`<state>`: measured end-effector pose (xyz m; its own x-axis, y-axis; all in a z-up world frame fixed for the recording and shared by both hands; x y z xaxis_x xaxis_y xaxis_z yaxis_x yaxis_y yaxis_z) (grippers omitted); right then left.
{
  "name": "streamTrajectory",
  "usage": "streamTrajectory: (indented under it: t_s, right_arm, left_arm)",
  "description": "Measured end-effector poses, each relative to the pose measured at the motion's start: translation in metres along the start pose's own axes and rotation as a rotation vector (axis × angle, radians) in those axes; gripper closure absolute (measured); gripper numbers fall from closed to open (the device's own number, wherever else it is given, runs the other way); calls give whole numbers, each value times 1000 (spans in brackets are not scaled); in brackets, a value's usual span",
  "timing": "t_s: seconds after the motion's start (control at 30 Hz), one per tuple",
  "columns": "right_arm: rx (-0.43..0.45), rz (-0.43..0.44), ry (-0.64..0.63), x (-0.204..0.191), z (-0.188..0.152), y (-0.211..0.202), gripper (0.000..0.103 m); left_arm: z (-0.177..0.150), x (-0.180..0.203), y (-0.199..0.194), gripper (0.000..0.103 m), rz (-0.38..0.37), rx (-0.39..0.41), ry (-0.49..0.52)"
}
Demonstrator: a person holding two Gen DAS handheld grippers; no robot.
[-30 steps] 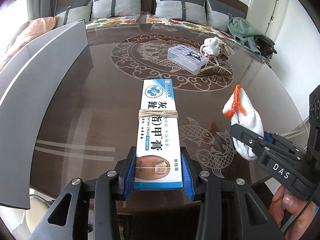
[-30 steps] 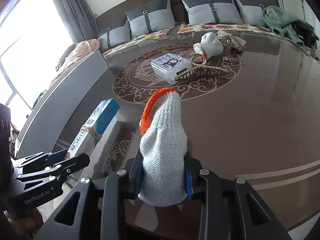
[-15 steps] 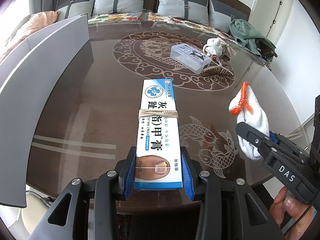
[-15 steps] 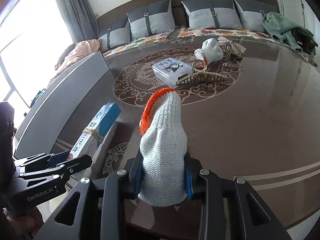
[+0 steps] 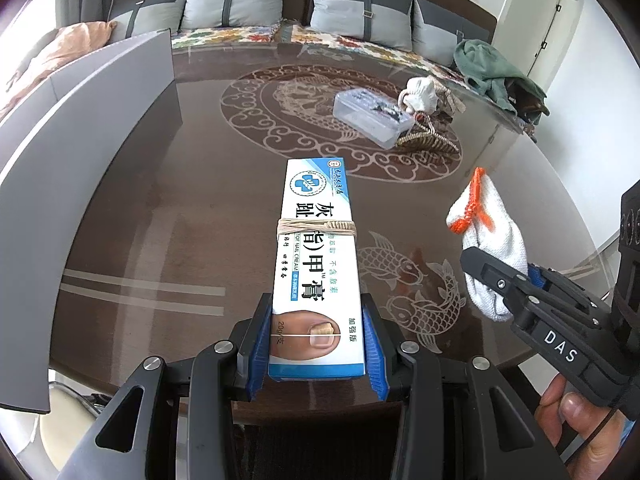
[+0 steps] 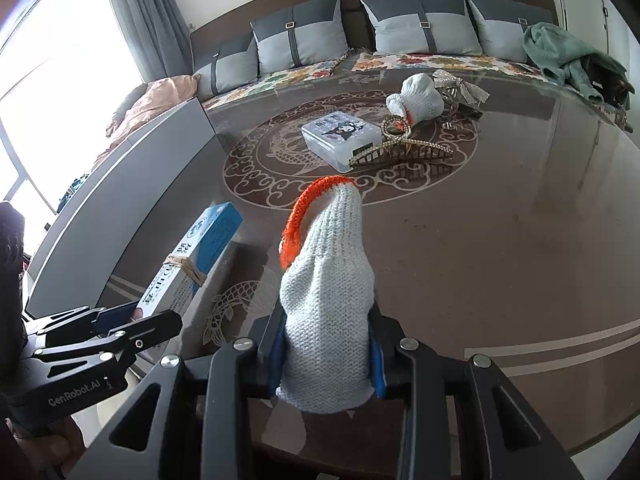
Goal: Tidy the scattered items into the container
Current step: 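Lift and carry the ointment box and glove over the cardboard box with both grippers, then open both grippers to drop the ointment box and glove into the box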
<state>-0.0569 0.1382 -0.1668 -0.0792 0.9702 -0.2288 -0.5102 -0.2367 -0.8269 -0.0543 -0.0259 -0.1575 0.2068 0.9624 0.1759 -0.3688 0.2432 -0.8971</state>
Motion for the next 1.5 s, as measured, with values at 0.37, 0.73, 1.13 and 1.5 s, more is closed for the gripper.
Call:
streamTrajectory:
  t_s: [0.37, 0.73, 1.13, 1.5]
  right_arm:
    - [-33, 23, -38, -25, 7, 2, 70]
    - [34, 168, -176, -126, 60, -19, 70]
    - [88, 319, -402, -288, 164, 7, 70]
    - [-127, 287, -443, -401, 226, 124, 51]
  left_arm:
    - [2, -11, -24, 62, -32, 43, -36]
    - [28, -80, -111, 62, -2, 192, -153]
    - [82, -256, -167, 62, 188, 308, -424]
    - [107, -354, -104, 42, 252, 96, -593]
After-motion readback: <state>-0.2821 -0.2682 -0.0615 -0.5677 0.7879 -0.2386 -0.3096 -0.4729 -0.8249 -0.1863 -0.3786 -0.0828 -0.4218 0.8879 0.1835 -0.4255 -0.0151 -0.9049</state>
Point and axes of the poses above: each gripper's, at about its wrist camera, not at the fingertips, and y roughly the way its jaws point, x to its right, z to its top, the point moved 5 cm from there along y, roughly the way its jaws point, and after that the axes turned 9 degrees about -x, right-handed, at the moved point
